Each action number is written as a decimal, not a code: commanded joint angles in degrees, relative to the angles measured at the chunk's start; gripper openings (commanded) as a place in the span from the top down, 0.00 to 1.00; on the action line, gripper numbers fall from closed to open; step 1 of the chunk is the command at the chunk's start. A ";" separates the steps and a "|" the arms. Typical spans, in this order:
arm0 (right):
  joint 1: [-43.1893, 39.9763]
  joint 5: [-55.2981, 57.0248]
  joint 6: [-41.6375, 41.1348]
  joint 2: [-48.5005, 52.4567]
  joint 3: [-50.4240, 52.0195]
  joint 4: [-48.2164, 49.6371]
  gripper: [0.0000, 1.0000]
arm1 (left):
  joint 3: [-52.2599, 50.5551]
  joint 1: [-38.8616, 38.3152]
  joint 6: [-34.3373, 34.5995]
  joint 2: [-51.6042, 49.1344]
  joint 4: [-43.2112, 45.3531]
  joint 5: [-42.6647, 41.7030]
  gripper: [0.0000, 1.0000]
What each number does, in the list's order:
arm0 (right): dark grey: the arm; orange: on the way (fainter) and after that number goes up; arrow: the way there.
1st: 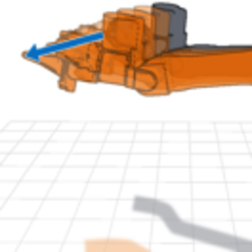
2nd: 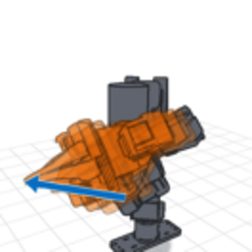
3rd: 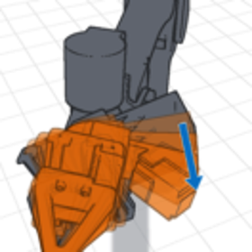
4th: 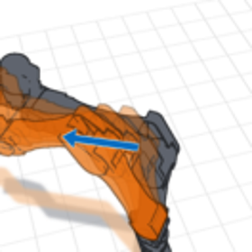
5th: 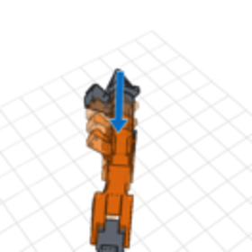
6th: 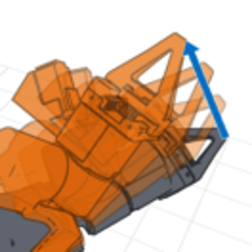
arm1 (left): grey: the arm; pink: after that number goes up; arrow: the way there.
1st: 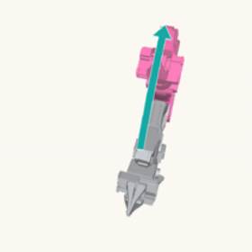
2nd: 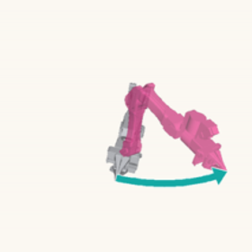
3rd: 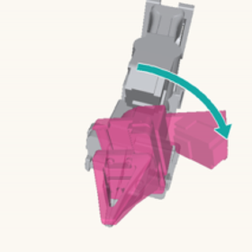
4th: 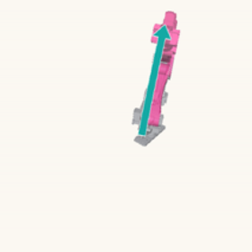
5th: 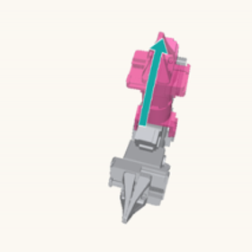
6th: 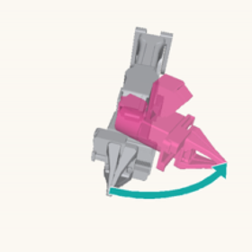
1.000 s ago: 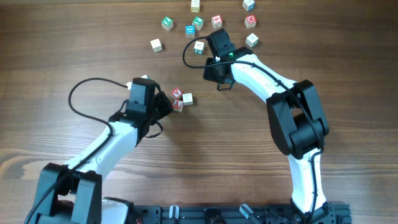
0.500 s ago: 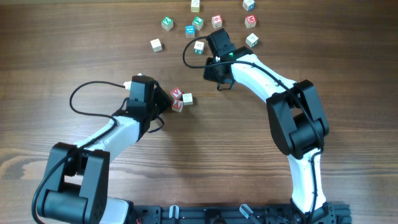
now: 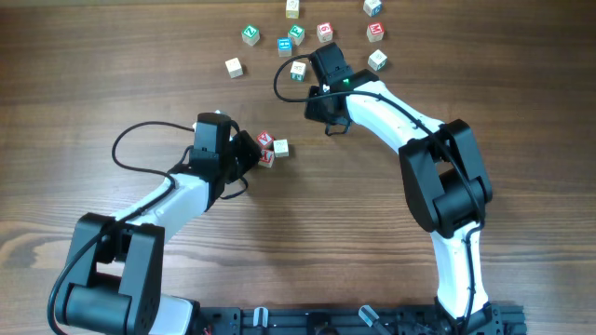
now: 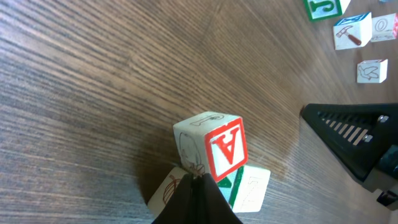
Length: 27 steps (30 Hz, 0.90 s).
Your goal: Form a circle
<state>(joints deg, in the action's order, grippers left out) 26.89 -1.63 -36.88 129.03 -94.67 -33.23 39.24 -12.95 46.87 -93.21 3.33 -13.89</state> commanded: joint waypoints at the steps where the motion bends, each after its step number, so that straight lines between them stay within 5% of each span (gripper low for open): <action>1: -0.26 1.25 -0.76 0.87 -0.92 -0.04 0.95 | -0.35 0.48 0.31 -0.57 -0.31 -1.01 0.96; 27: -0.26 1.25 -0.74 0.87 -0.92 -0.07 0.96 | -0.35 0.48 0.35 -0.55 -0.28 -2.21 0.96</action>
<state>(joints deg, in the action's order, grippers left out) 26.89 -1.41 -36.88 129.03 -94.67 -33.23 39.24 -12.95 46.87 -93.21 3.03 -15.16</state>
